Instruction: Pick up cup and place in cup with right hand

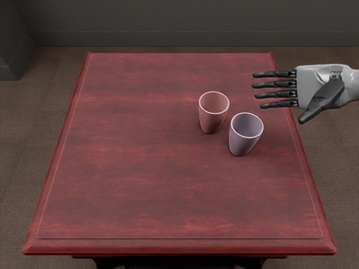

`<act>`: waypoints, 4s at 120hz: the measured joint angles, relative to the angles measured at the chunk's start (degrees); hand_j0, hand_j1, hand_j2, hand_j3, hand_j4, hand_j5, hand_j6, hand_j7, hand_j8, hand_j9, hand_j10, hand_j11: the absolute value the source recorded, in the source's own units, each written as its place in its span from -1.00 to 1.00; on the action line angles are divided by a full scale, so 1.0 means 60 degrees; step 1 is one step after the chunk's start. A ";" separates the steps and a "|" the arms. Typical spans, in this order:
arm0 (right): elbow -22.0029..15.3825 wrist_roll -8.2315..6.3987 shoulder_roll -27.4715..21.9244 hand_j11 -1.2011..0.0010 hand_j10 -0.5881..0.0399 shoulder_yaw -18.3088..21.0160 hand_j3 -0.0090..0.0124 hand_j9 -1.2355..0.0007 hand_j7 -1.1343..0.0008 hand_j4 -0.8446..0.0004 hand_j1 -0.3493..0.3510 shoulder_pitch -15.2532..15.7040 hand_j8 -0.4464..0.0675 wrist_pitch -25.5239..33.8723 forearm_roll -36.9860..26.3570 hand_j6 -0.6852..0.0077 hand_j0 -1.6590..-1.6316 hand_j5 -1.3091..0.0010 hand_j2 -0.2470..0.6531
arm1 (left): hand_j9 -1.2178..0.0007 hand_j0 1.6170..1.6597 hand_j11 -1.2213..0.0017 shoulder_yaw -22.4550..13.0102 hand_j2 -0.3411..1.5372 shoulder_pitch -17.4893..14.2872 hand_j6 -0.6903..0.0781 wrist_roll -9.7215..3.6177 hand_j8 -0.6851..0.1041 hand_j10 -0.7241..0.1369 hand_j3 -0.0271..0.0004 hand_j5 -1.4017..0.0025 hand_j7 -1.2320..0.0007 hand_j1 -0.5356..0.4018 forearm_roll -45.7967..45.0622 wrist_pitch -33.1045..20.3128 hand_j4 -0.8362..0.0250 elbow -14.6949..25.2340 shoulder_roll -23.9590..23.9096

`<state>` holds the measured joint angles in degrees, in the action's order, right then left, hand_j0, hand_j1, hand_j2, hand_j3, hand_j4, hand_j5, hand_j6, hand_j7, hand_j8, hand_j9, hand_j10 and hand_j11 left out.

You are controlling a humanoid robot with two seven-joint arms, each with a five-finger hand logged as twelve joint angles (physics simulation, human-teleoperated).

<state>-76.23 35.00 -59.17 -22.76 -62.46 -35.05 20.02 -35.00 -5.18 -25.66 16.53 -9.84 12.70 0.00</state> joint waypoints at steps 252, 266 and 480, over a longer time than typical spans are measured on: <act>0.2691 0.0000 0.8158 0.86 0.67 0.7978 -0.16 0.87 0.85 0.85 -0.78 -0.6124 0.48 0.6369 -0.4909 0.79 -0.93 0.87 -0.48 | 1.00 0.92 1.00 0.0017 -0.64 0.0029 0.80 -0.0001 0.74 0.68 0.97 1.00 1.00 0.89 -0.0001 0.0000 0.94 -0.0002 0.0000; 0.2807 0.0000 0.8355 0.87 0.68 0.8032 -0.16 0.87 0.86 0.85 -0.80 -0.5974 0.50 0.6514 -0.4981 0.80 -0.93 0.88 -0.48 | 1.00 0.92 1.00 0.0016 -0.64 0.0017 0.80 -0.0001 0.74 0.68 0.97 1.00 1.00 0.89 -0.0001 0.0000 0.94 -0.0003 0.0000; 0.4009 -0.0003 0.9379 0.15 -0.36 0.8265 -0.22 0.17 0.11 0.08 0.08 -0.5212 -0.63 0.6694 -0.5392 -0.02 -0.70 0.23 -0.71 | 1.00 0.92 1.00 0.0005 -0.64 0.0000 0.80 -0.0001 0.74 0.68 0.97 1.00 1.00 0.89 -0.0001 0.0000 0.94 -0.0007 0.0000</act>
<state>-52.18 34.98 -2.90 26.84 -93.73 5.12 -12.33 -34.97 -5.19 -25.66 16.53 -9.84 12.66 0.00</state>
